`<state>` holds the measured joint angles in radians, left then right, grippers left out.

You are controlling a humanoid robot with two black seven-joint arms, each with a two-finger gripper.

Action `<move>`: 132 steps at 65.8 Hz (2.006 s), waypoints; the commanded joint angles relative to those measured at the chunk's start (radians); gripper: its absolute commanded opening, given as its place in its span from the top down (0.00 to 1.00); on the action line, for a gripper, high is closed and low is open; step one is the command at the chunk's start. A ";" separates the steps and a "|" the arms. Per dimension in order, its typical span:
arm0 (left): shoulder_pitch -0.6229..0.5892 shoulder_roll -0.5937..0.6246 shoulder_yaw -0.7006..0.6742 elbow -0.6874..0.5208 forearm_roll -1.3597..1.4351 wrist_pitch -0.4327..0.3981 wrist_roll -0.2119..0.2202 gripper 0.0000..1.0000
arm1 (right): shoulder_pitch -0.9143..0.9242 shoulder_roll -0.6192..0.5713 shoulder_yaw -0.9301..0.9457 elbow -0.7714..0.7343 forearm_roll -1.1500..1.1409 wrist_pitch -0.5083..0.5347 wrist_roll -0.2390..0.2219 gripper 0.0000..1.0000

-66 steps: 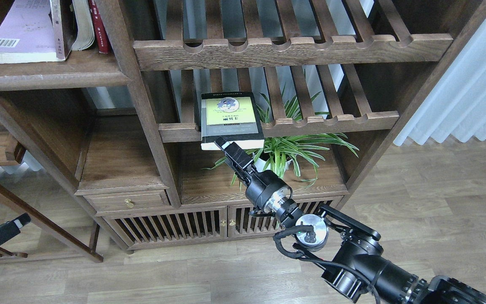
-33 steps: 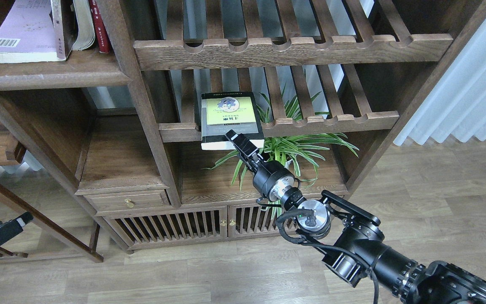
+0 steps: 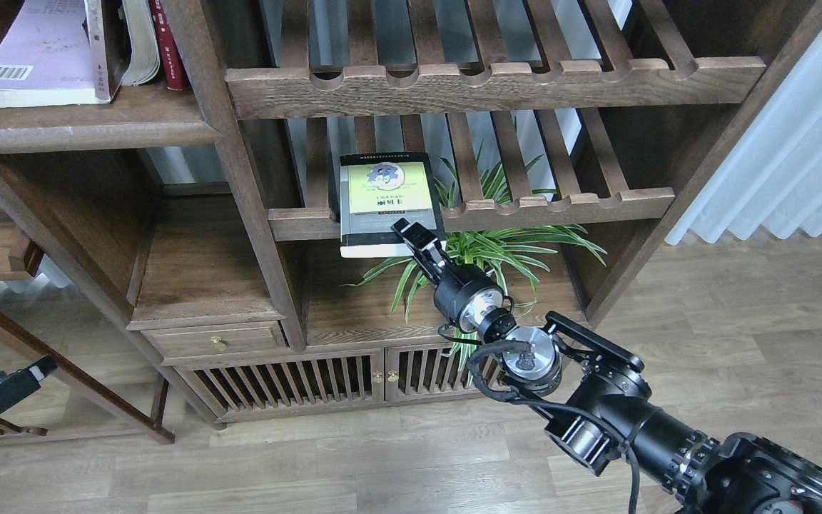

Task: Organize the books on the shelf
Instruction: 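Grasp the green-covered book with the right gripper and pull it out, then pass the green-covered book from the right gripper to the left gripper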

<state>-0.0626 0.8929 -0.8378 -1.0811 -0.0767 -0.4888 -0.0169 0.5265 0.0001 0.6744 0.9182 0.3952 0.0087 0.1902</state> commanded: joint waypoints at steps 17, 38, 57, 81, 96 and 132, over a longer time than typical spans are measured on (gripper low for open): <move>0.000 -0.002 0.000 0.001 0.002 0.000 0.002 0.00 | 0.003 0.000 0.001 -0.004 0.013 0.025 -0.009 0.81; 0.001 -0.018 0.002 0.003 0.000 0.000 0.000 0.00 | -0.056 0.000 -0.009 0.077 -0.001 0.238 -0.044 0.95; 0.003 -0.115 0.003 0.001 -0.017 0.000 -0.006 0.00 | -0.324 -0.087 -0.015 0.246 -0.099 0.480 -0.167 0.96; -0.009 -0.239 0.120 -0.083 -0.293 0.000 -0.012 0.00 | -0.539 -0.149 0.059 0.223 -0.124 0.480 -0.362 0.96; -0.009 -0.246 0.203 -0.206 -0.331 0.000 -0.101 0.00 | -0.556 -0.074 0.059 0.206 -0.171 0.480 -0.379 0.96; -0.011 -0.371 0.232 -0.253 -0.325 0.000 -0.098 0.00 | -0.574 0.000 0.051 0.176 -0.210 0.480 -0.399 0.96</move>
<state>-0.0736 0.5456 -0.6059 -1.3325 -0.4047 -0.4887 -0.1214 -0.0403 0.0000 0.7260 1.0998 0.1931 0.4889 -0.2088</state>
